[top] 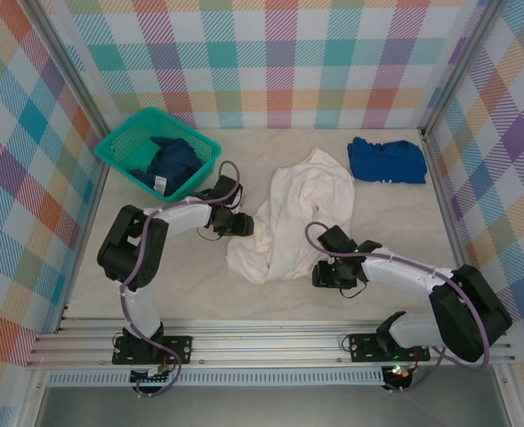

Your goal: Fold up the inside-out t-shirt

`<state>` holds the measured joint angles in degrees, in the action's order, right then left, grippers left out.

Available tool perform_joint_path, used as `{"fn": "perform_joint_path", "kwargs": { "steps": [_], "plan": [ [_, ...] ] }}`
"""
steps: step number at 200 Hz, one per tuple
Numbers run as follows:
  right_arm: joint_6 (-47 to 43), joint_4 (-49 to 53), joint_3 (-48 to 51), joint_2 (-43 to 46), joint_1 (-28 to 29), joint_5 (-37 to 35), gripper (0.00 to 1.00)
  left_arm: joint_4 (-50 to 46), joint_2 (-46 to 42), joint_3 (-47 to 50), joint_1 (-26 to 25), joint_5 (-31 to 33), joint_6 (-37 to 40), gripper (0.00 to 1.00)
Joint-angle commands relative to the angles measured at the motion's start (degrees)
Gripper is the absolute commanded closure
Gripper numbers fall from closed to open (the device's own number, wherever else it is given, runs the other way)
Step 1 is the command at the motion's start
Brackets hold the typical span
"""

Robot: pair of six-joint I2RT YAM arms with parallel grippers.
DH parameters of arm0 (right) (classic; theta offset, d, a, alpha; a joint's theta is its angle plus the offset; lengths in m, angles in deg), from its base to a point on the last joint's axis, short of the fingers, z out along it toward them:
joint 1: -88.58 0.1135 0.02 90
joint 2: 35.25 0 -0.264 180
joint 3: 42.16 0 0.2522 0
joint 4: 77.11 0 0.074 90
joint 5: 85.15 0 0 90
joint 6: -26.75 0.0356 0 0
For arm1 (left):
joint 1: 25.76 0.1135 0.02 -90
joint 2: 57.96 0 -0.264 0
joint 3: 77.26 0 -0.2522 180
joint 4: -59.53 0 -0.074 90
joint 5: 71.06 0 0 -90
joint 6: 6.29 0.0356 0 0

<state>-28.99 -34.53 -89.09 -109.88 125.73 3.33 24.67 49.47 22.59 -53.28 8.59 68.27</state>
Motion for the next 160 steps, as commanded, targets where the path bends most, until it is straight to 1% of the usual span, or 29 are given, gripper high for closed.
{"fn": "perform_joint_path", "kwargs": {
  "steps": [1,12,24,35,52,62,65,74,94,122,149,152,160],
  "plan": [
    [-2.90,-11.96,-0.28,-2.40,0.36,0.52,0.73,3.61,2.02,-1.50,-0.24,-2.81,0.38,0.61],
    [-3.76,-12.51,-0.85,-1.87,0.21,1.08,0.86,4.24,1.25,-0.84,-0.24,-2.04,0.34,0.72],
    [-5.81,-10.73,-3.04,-0.43,-0.09,0.91,1.00,4.53,-0.77,-0.41,-0.04,-0.94,0.23,0.82],
    [-8.94,-6.72,-6.45,2.31,-0.55,-0.39,1.00,4.62,-3.99,0.03,0.30,-0.45,0.08,0.93],
    [-14.02,0.35,-13.37,9.27,-2.58,-2.49,1.00,4.68,-11.49,0.42,1.70,0.19,-0.70,1.00],
    [-16.52,3.11,-17.68,13.64,-4.91,-2.39,1.00,4.67,-16.84,0.72,2.79,0.23,-2.23,1.00],
    [-17.07,3.78,-19.12,15.02,-5.69,-2.14,1.00,6.57,-18.56,0.73,3.33,0.16,-2.82,1.00],
    [-18.44,5.12,-23.37,18.12,-8.23,-1.17,1.00,7.65,-23.58,0.63,4.32,0.21,-4.59,1.00],
    [-20.42,5.19,-32.86,20.91,-13.12,1.92,1.00,9.44,-33.12,-0.73,5.72,3.02,-7.81,1.00],
    [-23.85,2.67,-45.33,19.55,-13.59,2.71,1.00,7.71,-39.74,-7.24,6.25,8.85,-8.09,1.00],
    [-28.04,3.67,-56.69,17.47,-13.66,-0.71,1.00,5.68,-42.88,-12.90,6.52,12.24,-6.43,1.00],
    [-28.38,3.75,-57.66,17.35,-13.68,-1.09,1.00,3.81,-43.06,-13.33,6.57,12.55,-6.32,1.00],
    [-29.15,4.11,-60.13,17.03,-13.68,-2.02,1.00,2.42,-43.57,-14.51,6.52,13.18,-5.94,1.00]
  ]
}}
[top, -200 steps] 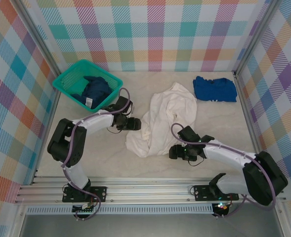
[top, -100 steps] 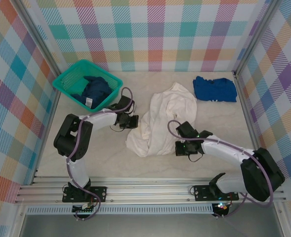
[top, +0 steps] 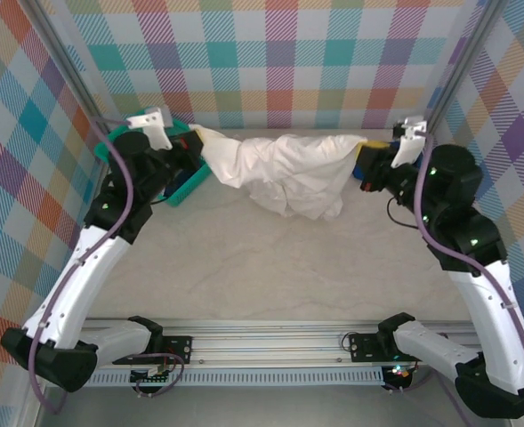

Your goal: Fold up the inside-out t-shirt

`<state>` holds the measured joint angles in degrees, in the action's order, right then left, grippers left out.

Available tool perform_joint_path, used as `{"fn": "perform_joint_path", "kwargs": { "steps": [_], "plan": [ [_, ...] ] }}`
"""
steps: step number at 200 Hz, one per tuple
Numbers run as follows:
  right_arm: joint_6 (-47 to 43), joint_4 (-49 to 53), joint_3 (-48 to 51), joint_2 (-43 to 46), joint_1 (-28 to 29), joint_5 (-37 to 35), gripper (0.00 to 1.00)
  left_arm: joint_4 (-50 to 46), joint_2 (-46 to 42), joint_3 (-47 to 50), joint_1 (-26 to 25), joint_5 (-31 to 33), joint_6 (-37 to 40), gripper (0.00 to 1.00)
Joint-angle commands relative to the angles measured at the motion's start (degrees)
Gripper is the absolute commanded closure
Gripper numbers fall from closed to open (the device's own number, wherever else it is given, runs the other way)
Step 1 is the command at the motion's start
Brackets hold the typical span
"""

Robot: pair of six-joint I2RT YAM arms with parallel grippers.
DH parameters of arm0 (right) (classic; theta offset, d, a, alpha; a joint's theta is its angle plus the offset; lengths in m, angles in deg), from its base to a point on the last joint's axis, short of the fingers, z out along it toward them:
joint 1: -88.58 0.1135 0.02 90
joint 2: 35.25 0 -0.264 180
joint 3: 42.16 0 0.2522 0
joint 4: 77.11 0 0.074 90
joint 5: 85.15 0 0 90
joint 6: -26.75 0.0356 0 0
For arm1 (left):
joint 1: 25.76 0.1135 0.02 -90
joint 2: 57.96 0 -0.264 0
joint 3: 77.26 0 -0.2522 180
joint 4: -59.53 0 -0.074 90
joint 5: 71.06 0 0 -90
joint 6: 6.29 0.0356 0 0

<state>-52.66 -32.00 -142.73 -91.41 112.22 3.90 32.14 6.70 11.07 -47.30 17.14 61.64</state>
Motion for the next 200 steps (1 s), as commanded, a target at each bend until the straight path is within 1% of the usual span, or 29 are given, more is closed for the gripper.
{"fn": "perform_joint_path", "kwargs": {
  "steps": [1,32,52,69,88,99,118,133,142,159,170,180,200],
  "plan": [
    [-5.53,1.59,-6.73,-1.47,-0.17,-2.71,1.00,-5.16,-0.82,-3.15,0.53,4.62,0.74,1.00],
    [-8.15,2.47,-11.96,-1.92,-0.17,-6.79,1.00,-6.56,-3.17,-4.19,0.53,5.99,1.61,1.00],
    [-10.28,3.17,-14.35,-3.16,-0.17,-11.52,1.00,-8.13,-3.62,-5.54,0.74,11.84,4.05,1.00],
    [-11.65,4.33,-16.94,-5.16,-0.14,-14.69,1.00,-9.70,-2.85,-7.38,1.51,14.52,5.60,1.00],
    [-13.35,5.33,-20.30,-8.23,-0.25,-18.49,1.00,-10.21,-1.34,-9.48,2.73,14.79,5.83,1.00],
    [-13.49,6.62,-23.27,-10.79,-0.35,-19.11,1.00,-10.38,-0.03,-11.55,3.39,13.71,5.68,1.00],
    [-12.11,8.43,-28.98,-15.17,-0.35,-15.31,1.00,-11.25,3.09,-18.07,3.96,10.88,5.55,1.00],
    [-10.41,8.97,-32.27,-17.51,-0.35,-9.81,1.00,-12.41,5.21,-23.57,3.91,5.85,5.27,1.00],
    [-9.62,8.74,-33.08,-17.99,-0.35,-5.97,1.00,-11.64,5.38,-25.16,3.94,2.93,4.76,1.00],
    [-9.37,7.13,-32.14,-17.06,-0.35,2.56,1.00,-9.85,3.40,-25.37,3.88,-0.86,4.10,1.00],
    [-8.59,5.54,-30.19,-15.24,-0.35,5.94,1.00,-9.34,0.97,-24.47,3.92,-1.66,4.15,1.00],
    [-8.40,4.09,-27.94,-12.86,-0.37,7.63,1.00,-8.62,-1.93,-22.93,3.87,-1.56,4.45,1.00],
    [-7.44,1.85,-24.48,-7.50,-0.35,7.71,1.00,-7.78,-8.05,-19.92,3.89,-0.68,4.88,1.00]
  ]
}}
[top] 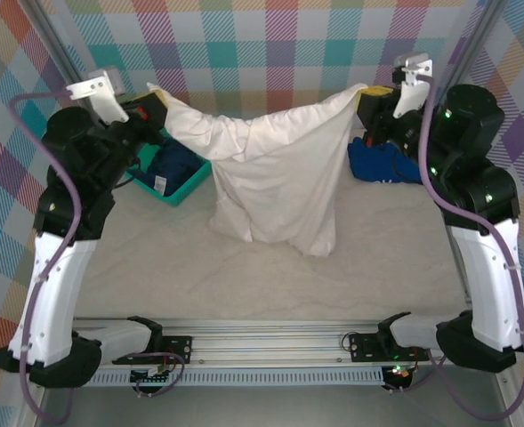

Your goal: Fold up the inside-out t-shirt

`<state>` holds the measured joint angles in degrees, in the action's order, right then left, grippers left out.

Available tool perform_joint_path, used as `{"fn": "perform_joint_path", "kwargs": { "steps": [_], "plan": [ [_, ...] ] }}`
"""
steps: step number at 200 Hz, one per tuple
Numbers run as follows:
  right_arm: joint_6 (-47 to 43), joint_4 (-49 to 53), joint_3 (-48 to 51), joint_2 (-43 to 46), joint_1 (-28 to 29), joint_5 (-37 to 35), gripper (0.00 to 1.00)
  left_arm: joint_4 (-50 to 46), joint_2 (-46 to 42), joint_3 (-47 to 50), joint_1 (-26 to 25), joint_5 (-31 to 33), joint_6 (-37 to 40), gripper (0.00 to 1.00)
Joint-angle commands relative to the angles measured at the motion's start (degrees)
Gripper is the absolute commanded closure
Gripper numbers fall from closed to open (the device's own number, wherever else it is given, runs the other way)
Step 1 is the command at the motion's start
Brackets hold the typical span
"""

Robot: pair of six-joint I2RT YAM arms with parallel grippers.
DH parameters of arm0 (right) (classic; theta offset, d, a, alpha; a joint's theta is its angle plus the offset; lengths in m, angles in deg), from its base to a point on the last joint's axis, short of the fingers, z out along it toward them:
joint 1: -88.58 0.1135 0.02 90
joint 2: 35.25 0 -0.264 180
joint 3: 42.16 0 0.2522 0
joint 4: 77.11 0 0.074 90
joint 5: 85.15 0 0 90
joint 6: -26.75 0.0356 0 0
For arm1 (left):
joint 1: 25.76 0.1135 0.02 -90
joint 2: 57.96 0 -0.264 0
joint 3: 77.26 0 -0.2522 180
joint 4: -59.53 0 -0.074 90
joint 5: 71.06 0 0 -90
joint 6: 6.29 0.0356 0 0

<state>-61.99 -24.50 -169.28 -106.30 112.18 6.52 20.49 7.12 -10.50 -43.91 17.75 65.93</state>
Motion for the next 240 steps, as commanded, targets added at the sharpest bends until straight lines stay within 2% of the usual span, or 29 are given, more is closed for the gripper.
{"fn": "perform_joint_path", "kwargs": {
  "steps": [1,29,67,92,144,183,207,240],
  "plan": [
    [1.95,-5.72,2.22,7.62,-0.30,5.09,1.00,3.81,-8.74,1.70,0.49,-1.24,0.66,1.00],
    [3.28,-6.40,3.84,12.40,-0.28,5.03,1.00,0.07,-11.90,0.07,0.49,-0.73,1.67,1.00],
    [3.85,-5.93,3.49,13.32,-0.30,4.27,1.00,-5.40,-7.64,-5.45,0.53,-0.67,3.18,1.00],
    [2.66,-6.33,2.82,12.45,-0.30,0.85,1.00,-5.84,-4.26,-7.48,0.49,1.35,4.05,1.00],
    [-1.24,-7.00,-1.21,5.88,-0.30,-6.28,1.00,-6.32,6.22,-14.21,0.57,2.93,6.00,1.00],
    [-4.96,-9.26,-6.03,-4.31,-0.39,-13.43,1.00,-6.30,17.35,-22.55,1.54,5.39,7.49,1.00],
    [-3.67,-11.66,-14.45,-12.98,-2.90,-12.93,1.00,-7.40,28.27,-36.33,4.48,3.36,6.33,1.00],
    [-0.39,-5.59,-40.39,-26.63,-5.31,-6.67,1.00,-9.81,44.21,-66.99,7.86,-5.32,-0.96,1.00]
  ]
}}
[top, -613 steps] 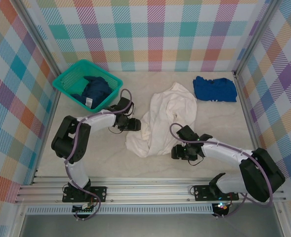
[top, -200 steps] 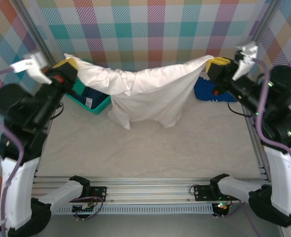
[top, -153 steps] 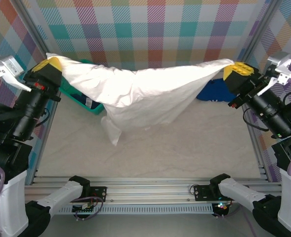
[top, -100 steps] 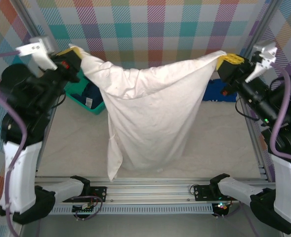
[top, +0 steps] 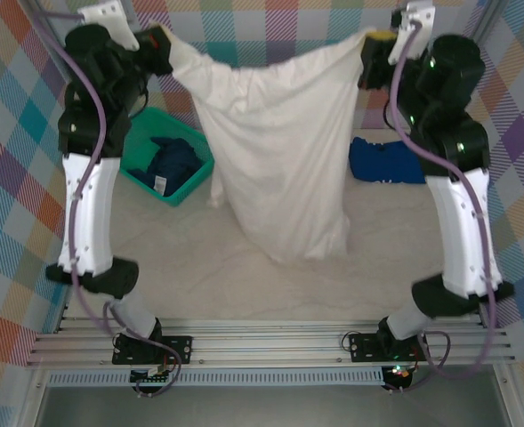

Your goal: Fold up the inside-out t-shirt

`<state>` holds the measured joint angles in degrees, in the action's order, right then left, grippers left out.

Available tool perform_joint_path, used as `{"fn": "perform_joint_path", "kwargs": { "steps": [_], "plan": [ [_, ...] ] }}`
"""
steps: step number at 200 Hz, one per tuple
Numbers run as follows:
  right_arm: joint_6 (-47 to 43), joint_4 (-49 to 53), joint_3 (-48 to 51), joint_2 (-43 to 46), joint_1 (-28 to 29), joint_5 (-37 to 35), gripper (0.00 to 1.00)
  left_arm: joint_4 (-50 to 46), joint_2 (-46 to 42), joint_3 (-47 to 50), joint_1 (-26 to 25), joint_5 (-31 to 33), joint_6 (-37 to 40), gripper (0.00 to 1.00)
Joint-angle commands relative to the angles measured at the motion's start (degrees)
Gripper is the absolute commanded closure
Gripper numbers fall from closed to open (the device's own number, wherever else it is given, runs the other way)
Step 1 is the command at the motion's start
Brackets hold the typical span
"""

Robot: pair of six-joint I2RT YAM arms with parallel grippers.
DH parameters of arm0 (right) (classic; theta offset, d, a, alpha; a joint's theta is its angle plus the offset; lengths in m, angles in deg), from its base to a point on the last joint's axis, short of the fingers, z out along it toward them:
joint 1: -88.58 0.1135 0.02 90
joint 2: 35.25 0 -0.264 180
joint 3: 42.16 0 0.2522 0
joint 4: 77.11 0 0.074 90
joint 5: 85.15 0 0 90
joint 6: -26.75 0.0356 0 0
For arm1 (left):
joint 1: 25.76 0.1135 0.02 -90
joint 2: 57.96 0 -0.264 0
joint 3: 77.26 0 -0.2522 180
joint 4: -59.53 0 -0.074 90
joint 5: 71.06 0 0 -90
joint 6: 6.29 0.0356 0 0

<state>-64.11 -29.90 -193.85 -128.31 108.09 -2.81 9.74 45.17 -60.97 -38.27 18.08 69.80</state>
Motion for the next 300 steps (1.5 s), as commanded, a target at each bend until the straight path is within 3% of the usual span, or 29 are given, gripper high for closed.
{"fn": "perform_joint_path", "kwargs": {
  "steps": [1,19,39,58,78,107,124,146,174,187,215,235,251,272,300],
  "plan": [
    [1.74,-0.04,-16.56,-4.91,-1.18,2.92,1.00,1.04,6.44,-17.00,2.27,-5.82,-5.08,1.00],
    [2.09,1.12,-22.33,-7.29,-1.22,5.10,1.00,3.48,4.79,-15.97,2.40,-8.38,-6.85,1.00],
    [2.63,0.50,-14.03,-3.14,-1.17,5.92,1.00,4.47,-2.15,-3.97,2.39,-11.05,-6.83,1.00],
    [3.64,-1.90,5.16,6.45,-1.20,4.13,1.00,6.97,-11.44,14.37,2.33,-14.60,-7.84,1.00],
    [6.95,-3.04,29.78,19.15,-1.29,-2.88,1.00,13.17,-23.76,42.32,0.56,-19.61,-11.61,1.00],
    [16.77,5.65,59.35,32.77,-2.93,-11.59,1.00,18.39,-38.32,79.00,-7.20,-17.56,-15.00,0.98],
    [24.92,8.41,74.69,36.16,-7.16,-6.27,1.00,19.60,-39.11,95.42,-11.88,-15.67,-18.96,0.94],
    [31.46,5.53,87.60,34.03,-10.09,2.26,1.00,31.26,-32.10,110.92,-15.92,-16.76,-26.62,0.92],
    [34.07,-0.15,94.53,28.98,-12.63,5.75,1.00,33.47,-23.31,113.17,-20.26,-14.78,-26.96,0.82],
    [33.84,-0.63,95.12,28.02,-13.16,5.50,0.95,32.89,-22.02,112.89,-21.09,-14.72,-26.39,0.77],
    [30.77,1.29,94.02,29.38,-13.18,2.36,0.75,26.95,-24.49,110.93,-21.32,-11.19,-23.23,0.62],
    [28.21,2.77,92.95,32.64,-13.18,0.09,0.59,19.67,-28.84,108.73,-21.32,-4.86,-20.22,0.51],
    [27.36,3.98,92.50,34.62,-12.53,0.04,0.52,14.78,-33.55,107.82,-22.67,2.22,-17.30,0.39],
    [26.49,4.16,92.40,34.47,-8.89,1.65,0.45,15.33,-37.50,106.78,-28.90,9.34,-10.31,0.32],
    [24.29,1.56,90.72,29.80,-8.55,7.04,0.37,24.33,-30.14,102.34,-40.28,4.42,3.30,0.31]
  ]
}}
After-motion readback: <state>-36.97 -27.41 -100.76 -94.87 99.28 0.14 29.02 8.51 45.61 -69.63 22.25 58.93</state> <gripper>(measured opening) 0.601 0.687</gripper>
